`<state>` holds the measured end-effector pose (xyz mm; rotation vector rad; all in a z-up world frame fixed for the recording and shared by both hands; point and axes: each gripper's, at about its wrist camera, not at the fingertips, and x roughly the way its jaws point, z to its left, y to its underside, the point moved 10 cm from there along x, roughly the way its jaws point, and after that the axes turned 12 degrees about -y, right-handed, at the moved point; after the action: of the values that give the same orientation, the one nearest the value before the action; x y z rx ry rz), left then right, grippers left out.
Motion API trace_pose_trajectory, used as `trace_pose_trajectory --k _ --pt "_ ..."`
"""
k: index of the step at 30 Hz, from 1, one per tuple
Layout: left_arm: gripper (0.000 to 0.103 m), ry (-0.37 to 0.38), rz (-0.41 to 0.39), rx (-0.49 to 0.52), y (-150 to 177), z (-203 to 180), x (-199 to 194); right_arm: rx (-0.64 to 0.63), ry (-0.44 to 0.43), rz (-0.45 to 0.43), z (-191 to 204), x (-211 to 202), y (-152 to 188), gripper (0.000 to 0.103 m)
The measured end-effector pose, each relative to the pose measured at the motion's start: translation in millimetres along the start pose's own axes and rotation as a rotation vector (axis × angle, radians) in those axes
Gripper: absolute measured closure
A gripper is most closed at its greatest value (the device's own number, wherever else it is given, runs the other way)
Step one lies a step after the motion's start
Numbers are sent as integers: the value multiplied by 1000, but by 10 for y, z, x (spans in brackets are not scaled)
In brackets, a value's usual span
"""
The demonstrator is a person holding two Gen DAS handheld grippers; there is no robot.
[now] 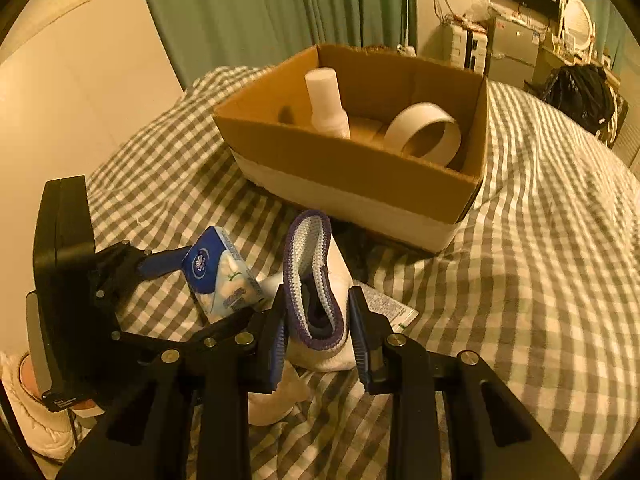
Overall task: Organize objects
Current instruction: 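Lower sock and tissue pack into the box and open both tools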
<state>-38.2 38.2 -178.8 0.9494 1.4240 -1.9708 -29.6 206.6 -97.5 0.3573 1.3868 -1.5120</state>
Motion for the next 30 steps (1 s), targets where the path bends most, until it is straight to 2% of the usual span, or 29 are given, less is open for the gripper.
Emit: trace_pose_trajectory --k 4,12,19,25,30 --pt "22 -5 -7 -24 -61 110 -126 -66 39 -51 111 -233 -151 78" --pt "22 -60 -154 -39 -432 218 -655 -115 72 -145 191 -630 -480 78" --pt "22 -81 -264 -53 -1032 349 -938 -151 100 -235 201 -921 -943 78" --pt "22 -76 -325 -85 -1627 454 -928 -163 139 -300 61 -1095 -1477 78" --pt "22 -77 -336 -96 -2042 506 -709 -154 152 -310 -145 -1034 -1909 78"
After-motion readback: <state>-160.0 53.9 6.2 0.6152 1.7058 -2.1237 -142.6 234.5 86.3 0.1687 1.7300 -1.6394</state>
